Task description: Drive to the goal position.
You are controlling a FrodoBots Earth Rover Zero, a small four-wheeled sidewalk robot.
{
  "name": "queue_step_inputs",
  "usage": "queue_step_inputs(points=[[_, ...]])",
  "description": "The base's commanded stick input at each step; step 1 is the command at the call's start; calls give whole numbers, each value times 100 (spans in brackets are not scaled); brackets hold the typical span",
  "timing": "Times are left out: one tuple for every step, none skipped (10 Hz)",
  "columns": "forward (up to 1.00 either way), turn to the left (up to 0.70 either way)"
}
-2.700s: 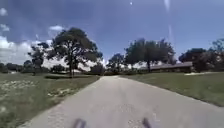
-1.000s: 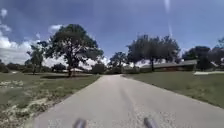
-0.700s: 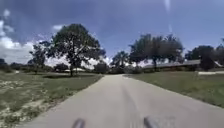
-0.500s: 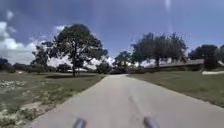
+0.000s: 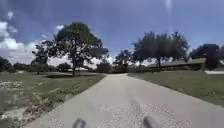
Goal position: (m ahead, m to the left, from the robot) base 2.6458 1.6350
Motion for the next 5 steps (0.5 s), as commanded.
queue_step_inputs(points=[[70,0],[70,0],[70,0],[70,0],[70,0]])
